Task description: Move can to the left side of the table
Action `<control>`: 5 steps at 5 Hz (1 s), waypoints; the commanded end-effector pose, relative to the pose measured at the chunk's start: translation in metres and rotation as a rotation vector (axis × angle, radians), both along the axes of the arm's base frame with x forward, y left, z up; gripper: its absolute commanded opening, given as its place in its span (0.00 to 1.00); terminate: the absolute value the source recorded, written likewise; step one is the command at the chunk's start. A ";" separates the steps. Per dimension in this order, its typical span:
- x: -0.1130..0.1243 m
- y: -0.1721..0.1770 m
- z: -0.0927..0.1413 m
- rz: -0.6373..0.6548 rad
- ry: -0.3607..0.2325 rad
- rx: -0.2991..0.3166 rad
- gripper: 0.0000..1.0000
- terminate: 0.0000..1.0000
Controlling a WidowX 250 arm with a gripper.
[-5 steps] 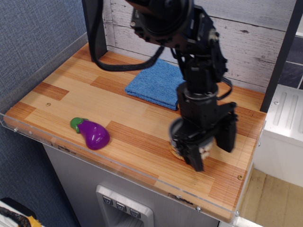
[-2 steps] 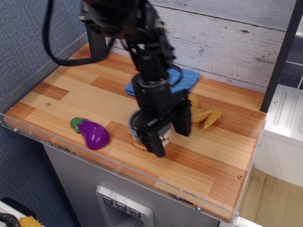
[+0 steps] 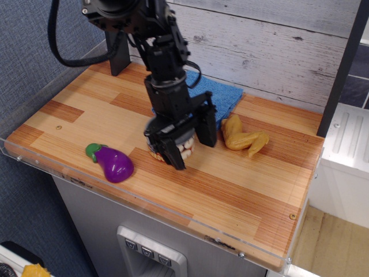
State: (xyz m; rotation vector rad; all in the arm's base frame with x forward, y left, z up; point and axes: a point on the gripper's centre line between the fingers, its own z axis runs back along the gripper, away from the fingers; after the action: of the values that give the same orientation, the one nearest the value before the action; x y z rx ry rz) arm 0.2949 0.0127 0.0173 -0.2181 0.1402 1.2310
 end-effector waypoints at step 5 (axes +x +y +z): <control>0.021 0.125 0.022 0.193 -0.067 0.011 1.00 0.00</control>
State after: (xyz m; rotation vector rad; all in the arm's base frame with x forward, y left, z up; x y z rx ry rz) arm 0.3101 0.1309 0.0213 -0.2555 0.1013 1.4218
